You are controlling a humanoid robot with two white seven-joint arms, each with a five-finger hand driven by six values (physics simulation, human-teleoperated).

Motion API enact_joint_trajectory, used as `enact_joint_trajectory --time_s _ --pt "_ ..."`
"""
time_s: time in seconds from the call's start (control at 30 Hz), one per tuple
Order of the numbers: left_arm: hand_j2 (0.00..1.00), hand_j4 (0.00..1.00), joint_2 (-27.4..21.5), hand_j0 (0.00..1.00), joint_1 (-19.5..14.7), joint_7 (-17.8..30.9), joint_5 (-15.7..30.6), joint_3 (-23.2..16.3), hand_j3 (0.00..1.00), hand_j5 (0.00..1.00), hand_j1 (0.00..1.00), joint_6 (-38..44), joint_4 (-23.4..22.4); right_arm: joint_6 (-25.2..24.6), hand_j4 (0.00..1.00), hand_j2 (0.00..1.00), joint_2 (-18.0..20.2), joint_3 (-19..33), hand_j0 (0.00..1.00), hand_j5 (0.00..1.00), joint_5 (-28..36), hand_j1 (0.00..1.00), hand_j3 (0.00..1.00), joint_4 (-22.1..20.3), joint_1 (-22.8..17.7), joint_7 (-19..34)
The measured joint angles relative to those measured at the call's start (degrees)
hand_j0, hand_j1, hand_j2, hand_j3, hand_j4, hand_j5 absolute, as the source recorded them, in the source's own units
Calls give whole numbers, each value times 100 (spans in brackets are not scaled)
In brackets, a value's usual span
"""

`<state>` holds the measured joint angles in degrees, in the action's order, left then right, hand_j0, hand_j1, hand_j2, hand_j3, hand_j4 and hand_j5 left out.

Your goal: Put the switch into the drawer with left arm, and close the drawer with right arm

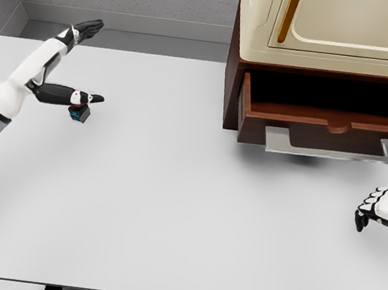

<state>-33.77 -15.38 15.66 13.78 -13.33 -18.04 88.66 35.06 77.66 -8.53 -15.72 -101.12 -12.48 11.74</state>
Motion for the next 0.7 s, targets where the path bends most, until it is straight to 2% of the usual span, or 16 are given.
enact_joint_trajectory --time_s 0.1,0.17,0.27,0.37,0.57,0.7 --pt "100 100 13 100 -88 298 451 -58 100 100 100 1033 -119 0 39 39 19 -22 39 39 5 39 39 -2 -9 -24" --pt "100 100 21 100 -185 391 930 -63 100 100 100 1475 -286 0 39 39 35 -30 39 39 10 39 39 -2 -18 -32" --pt "100 100 80 100 -176 454 1556 -20 100 100 100 1783 -543 0 38 38 53 -43 38 38 15 38 38 -3 -18 -37" --pt "100 100 156 100 -132 478 1897 172 100 100 100 1901 -683 0 38 38 64 -55 38 38 16 38 38 -3 -26 -38" --pt "100 100 677 100 -79 489 1982 669 100 100 100 1646 -1224 0 38 38 75 -57 38 38 18 38 38 -3 -62 -51" --pt "100 100 1016 100 0 484 1162 1087 100 100 100 965 -1411 0 38 38 78 -53 38 38 27 38 38 -3 -62 -55"
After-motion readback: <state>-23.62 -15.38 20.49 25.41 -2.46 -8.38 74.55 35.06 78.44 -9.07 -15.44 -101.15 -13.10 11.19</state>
